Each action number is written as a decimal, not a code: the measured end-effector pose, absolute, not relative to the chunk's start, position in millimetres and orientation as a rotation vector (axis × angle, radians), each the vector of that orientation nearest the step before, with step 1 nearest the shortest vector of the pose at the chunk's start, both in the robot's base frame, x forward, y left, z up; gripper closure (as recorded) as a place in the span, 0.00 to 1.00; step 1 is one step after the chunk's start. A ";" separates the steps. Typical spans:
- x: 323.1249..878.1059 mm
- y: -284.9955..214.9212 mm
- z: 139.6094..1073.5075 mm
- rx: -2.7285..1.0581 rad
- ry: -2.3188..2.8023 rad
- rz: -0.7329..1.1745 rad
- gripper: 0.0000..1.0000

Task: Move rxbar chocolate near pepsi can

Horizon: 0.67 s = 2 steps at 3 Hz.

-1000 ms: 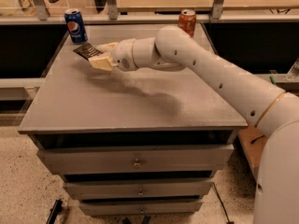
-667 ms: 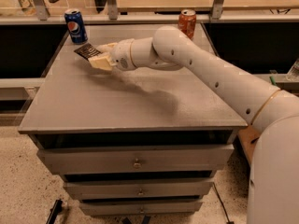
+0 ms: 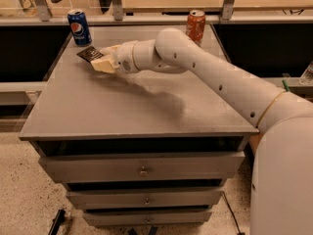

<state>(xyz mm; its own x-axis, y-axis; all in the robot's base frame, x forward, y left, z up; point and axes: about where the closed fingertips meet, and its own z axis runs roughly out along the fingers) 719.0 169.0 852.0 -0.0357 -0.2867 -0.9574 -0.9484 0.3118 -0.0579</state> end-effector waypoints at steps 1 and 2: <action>726.7 177.2 853.7 -1.151 1.560 0.782 1.00; 736.1 184.9 858.9 -1.141 1.552 0.767 1.00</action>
Offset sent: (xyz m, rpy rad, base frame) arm 0.0318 0.0193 0.0166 0.0046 -0.0371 -0.0634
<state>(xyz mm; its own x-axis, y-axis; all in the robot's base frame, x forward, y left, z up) 736.1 184.9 858.9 -0.0333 -0.2865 -0.9575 -0.9347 0.3482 -0.0717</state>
